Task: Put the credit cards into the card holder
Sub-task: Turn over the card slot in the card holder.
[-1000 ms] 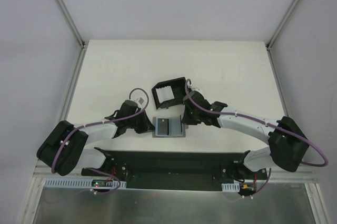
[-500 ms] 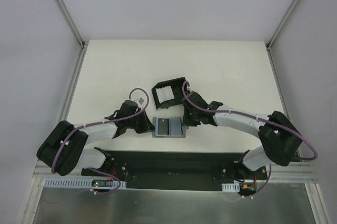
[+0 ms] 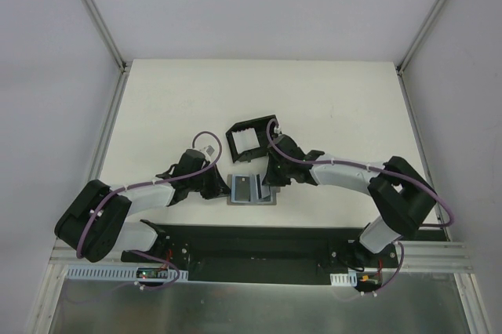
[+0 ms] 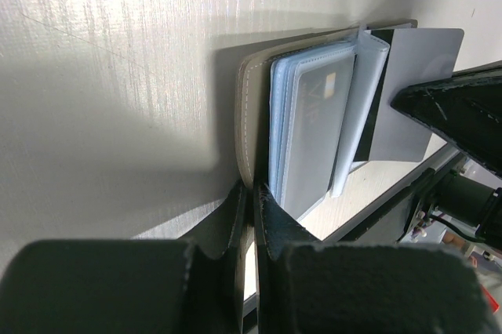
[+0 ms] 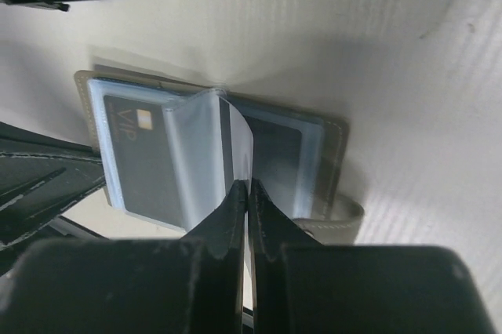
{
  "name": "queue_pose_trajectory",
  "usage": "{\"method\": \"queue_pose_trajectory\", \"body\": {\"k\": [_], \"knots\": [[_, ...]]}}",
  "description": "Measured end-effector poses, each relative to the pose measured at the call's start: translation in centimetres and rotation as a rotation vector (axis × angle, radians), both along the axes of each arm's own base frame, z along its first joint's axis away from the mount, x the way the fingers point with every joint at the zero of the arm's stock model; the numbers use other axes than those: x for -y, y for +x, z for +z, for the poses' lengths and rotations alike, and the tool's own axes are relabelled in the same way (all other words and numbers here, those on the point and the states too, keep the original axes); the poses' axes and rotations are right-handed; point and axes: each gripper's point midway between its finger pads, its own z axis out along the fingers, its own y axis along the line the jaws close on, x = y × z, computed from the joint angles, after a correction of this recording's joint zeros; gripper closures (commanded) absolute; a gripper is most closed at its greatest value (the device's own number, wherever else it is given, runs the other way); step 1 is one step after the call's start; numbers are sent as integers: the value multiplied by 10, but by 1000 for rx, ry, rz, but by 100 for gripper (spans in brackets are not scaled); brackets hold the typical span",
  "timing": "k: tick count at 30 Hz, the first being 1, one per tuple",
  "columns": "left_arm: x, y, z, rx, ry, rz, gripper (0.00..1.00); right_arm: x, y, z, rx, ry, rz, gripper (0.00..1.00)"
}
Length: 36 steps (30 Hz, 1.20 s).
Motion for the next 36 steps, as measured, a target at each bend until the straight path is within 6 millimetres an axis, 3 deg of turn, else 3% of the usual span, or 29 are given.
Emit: {"method": "queue_pose_trajectory", "body": {"k": [9,14,22,26,31,36], "knots": [[0,0,0,0,1,0,100,-28,-2,10,18,108,54,99],[0,0,0,-1,1,0,100,-32,-9,15,54,93,78,100],[0,0,0,-1,1,0,100,-74,-25,58,119,160,205,100],[0,0,0,0,1,0,100,-87,-22,64,122,182,224,100],[-1,0,0,4,4,5,100,-64,-16,59,138,96,179,100],[-2,0,0,4,6,6,100,-6,-2,54,143,40,58,99]]}}
